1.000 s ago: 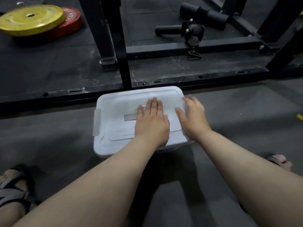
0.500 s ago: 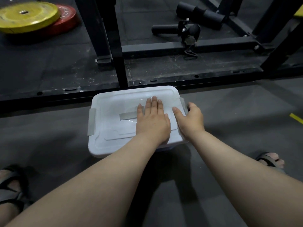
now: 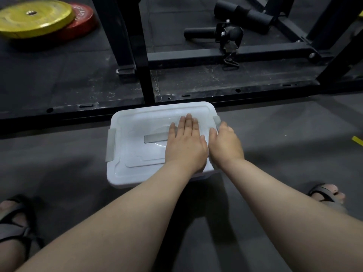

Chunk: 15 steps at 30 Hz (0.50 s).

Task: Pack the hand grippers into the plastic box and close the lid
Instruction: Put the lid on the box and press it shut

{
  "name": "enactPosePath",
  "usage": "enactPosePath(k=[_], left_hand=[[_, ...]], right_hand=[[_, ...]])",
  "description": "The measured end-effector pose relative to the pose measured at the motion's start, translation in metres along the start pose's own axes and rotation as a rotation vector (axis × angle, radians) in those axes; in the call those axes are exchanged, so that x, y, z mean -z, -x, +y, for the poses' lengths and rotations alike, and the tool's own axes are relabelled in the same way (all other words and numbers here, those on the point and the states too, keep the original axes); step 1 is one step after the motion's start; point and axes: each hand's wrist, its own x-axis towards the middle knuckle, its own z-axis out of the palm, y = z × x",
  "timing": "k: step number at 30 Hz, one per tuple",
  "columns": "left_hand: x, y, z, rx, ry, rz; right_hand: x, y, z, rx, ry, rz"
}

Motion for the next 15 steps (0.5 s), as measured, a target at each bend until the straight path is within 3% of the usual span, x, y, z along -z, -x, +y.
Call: enactPosePath(k=[5,11,15], left_hand=[[0.005,0.020,-0.026,-0.075,0.042,0.033],[0.009,0.063,-0.082,0.298,0.080,0.120],[0.001,0.091,-0.098,0.297,0.085,0.183]], right_hand=[[0.006,0.004,0.000,0.065,0.048,-0.137],[0.006,0.009,-0.002,0.055,0.025,-0.110],[0.010,0.011,-0.005,0.054,0.029,-0.136]])
